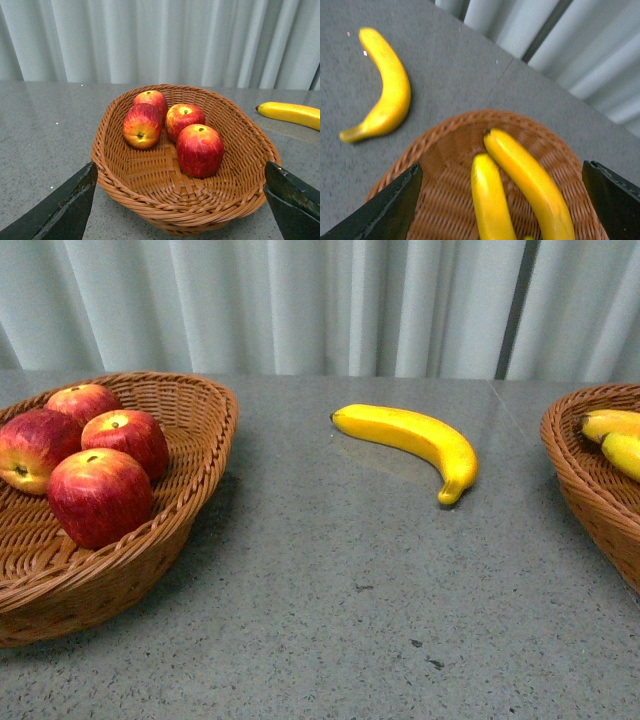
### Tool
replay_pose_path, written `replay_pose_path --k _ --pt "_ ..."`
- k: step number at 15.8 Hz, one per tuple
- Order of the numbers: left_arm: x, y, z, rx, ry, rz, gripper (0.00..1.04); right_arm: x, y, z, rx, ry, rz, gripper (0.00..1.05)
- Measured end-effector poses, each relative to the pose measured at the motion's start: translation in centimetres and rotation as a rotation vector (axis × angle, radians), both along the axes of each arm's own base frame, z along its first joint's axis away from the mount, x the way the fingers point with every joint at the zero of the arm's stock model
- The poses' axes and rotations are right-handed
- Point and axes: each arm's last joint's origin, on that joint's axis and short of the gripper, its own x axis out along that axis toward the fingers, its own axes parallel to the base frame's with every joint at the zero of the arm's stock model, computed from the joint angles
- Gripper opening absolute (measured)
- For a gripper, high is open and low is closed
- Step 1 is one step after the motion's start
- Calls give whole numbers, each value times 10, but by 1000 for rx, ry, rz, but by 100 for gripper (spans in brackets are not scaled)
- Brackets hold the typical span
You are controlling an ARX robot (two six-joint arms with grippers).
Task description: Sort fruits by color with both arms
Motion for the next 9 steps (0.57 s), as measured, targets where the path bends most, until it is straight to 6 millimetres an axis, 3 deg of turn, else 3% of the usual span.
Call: replay_pose_path --k 3,7,9 --pt "0 0 0 0 0 0 98 29 52 9 93 -61 100 98" --pt "0 0 0 0 0 0 98 79 152 -23 165 50 249 98" --pt "0 0 0 0 0 0 98 101 187 -40 182 109 269 98"
